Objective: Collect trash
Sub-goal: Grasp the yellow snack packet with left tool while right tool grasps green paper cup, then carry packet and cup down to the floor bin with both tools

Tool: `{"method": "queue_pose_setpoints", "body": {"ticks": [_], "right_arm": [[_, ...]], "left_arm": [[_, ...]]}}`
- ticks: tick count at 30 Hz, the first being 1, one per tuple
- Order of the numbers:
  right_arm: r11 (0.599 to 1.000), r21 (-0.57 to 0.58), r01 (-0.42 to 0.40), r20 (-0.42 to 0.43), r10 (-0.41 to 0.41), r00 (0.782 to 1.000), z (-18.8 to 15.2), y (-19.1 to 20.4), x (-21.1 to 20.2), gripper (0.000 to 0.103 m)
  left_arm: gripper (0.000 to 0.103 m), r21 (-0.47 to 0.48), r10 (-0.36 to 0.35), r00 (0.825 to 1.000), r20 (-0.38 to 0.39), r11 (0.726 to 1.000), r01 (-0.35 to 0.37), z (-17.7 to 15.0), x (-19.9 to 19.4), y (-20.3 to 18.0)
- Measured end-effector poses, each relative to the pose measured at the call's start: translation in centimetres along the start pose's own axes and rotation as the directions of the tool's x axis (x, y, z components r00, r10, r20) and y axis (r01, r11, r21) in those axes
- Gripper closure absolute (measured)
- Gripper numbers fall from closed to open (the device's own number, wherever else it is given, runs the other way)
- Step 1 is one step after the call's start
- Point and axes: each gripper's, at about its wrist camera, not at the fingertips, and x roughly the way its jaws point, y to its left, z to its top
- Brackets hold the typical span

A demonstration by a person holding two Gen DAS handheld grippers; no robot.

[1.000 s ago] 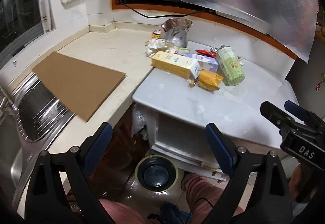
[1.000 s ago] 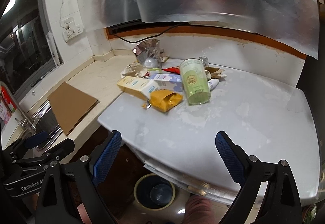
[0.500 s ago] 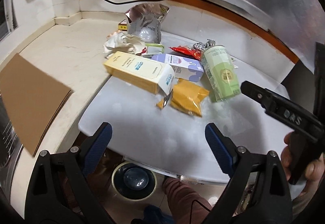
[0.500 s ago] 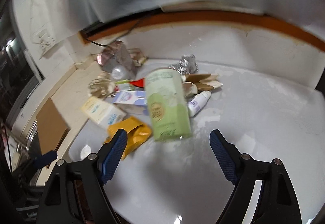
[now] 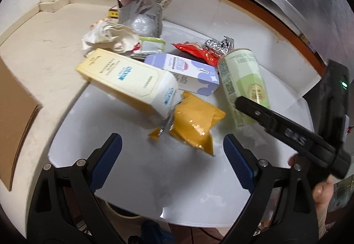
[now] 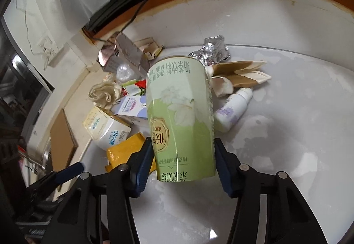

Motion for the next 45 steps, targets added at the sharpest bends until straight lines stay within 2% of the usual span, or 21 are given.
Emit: {"method": "queue_pose_setpoints", "body": {"ticks": [7,10,13,14,16,18,23,31,34,39,45], "right_arm": [[0.999,0.027,0.033,0.07,-0.035,0.997,-2.4,-0.9,-3.1,0.05],[0.999,0.018,0.035,0.07,-0.037,0.997,-3.1,-0.8,-3.5,0.05],[1.0,0.014,0.023,0.057,-0.024,0.998,-4.0,-0.8,-3.7,0.051],[1.0,0.015,0.022,0.056,-0.023,0.998,-4.2,-0.8,-3.8,0.051],[1.0,0.02,0.016,0.056,-0.017,0.998,-4.6,-0.8,-4.0,0.051],[1.0,0.021,0.01,0.058,-0.011,0.998,-5.1,-0.5,-4.4,0.051],[1.0,-0.013,-0.002,0.077,0.003,0.997,-6.5,1.3,-6.2,0.052],[0.995,-0.095,0.042,0.118,-0.031,0.993,-9.8,5.2,-9.4,0.053],[0.993,-0.114,0.034,0.115,-0.02,0.993,-11.2,6.5,-10.5,0.053],[0.985,-0.171,0.008,0.122,0.013,0.992,-13.9,9.1,-12.7,0.053],[0.966,-0.256,-0.037,0.068,0.056,0.996,-18.0,13.4,-13.8,0.053]], "left_arm": [[0.013,0.021,0.034,0.999,-0.035,0.999,-0.033,1.1,3.0,-1.4],[0.017,0.036,0.054,0.998,-0.045,0.998,-0.053,1.3,4.2,-2.0],[0.038,0.036,0.069,0.996,-0.064,0.997,-0.067,1.3,5.3,-2.2],[0.055,0.043,0.078,0.996,-0.046,0.996,-0.076,1.2,5.1,-2.4],[0.066,0.05,0.046,0.998,-0.041,0.998,-0.044,1.1,4.7,-2.5],[0.072,0.055,0.042,0.999,-0.029,0.998,-0.04,0.8,4.1,-2.5],[0.076,0.056,0.044,0.999,0.005,0.997,-0.044,-0.8,0.8,-2.1],[0.077,0.095,0.0,0.997,0.075,0.995,-0.008,-5.1,-5.2,-0.5],[0.077,0.088,-0.001,0.994,0.105,0.996,-0.008,-7.0,-8.0,0.8],[0.077,0.087,0.042,0.984,0.173,0.995,-0.058,-10.2,-12.5,2.6],[0.077,0.061,0.139,0.968,0.211,0.986,-0.154,-14.6,-15.7,5.3]]}}
